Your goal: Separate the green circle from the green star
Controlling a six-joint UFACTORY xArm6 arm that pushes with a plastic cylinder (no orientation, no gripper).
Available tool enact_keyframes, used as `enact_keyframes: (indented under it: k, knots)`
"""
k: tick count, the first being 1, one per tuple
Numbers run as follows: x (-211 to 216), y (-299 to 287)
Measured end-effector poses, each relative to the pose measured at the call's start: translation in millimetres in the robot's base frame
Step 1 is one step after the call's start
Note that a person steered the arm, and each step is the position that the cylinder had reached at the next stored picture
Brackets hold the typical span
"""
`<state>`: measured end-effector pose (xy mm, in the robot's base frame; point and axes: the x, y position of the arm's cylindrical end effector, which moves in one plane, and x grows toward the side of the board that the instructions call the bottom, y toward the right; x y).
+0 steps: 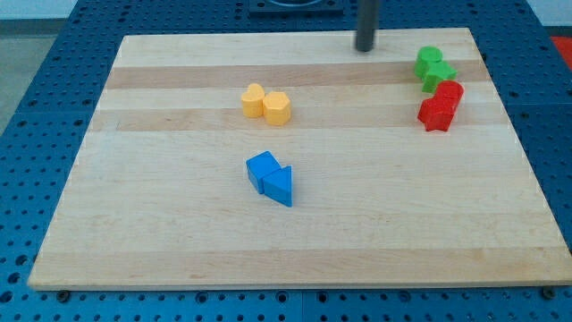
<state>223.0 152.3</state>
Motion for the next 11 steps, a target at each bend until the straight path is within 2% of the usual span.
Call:
enact_keyframes:
  k: [1,2,3,4,5,6,7,8,9,11]
  knots:
    - [-4,109]
    - [35,166]
    - [70,160]
    - [70,117]
    - [52,62]
    - [43,-9]
    - [43,-18]
    - [43,22]
    - [52,30]
    - [56,-52]
